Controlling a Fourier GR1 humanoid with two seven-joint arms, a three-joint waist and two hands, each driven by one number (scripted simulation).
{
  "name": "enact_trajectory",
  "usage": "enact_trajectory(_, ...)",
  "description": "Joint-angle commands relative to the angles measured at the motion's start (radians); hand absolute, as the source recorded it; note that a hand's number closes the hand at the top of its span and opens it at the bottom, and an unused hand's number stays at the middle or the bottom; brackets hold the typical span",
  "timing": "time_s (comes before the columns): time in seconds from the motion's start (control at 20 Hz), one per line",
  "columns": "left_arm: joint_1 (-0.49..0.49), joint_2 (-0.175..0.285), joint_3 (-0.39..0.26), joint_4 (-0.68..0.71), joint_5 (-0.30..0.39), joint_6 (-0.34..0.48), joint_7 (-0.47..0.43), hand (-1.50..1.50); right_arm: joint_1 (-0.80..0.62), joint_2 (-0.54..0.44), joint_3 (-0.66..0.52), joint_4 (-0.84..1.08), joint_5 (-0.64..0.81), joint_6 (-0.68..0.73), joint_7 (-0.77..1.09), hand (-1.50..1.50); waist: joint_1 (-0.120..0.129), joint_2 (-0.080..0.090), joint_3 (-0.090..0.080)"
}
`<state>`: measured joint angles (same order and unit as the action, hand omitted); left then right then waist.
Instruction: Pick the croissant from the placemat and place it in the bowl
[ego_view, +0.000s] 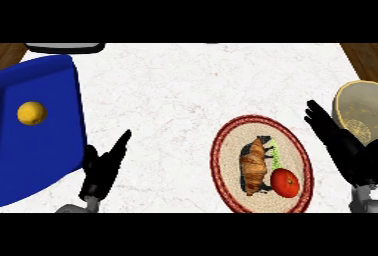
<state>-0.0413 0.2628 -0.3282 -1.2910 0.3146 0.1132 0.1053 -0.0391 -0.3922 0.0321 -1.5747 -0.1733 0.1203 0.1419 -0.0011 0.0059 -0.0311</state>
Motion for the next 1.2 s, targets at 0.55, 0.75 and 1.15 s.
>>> enact_trajectory(0.55, -0.085, 0.204, 0.242, -0.153, -0.087, 0.173, -0.074, 0.0, 0.23, -0.062, -0.065, -0.27, 0.544, -0.468, 0.158, -1.5, -0.079, -0.041, 0.026)
enact_trajectory(0.75, -0.099, 0.229, 0.272, -0.155, -0.062, 0.144, -0.06, 0.0, 0.417, 0.038, 0.136, -0.464, 0.785, -0.562, 0.198, -1.5, -0.063, -0.024, 0.026)
enact_trajectory(1.15, -0.081, 0.209, 0.243, -0.245, -0.101, 0.153, -0.013, 0.0, 0.578, 0.183, 0.367, -0.802, 1.237, -0.499, 0.556, -1.5, -0.006, -0.009, 0.029)
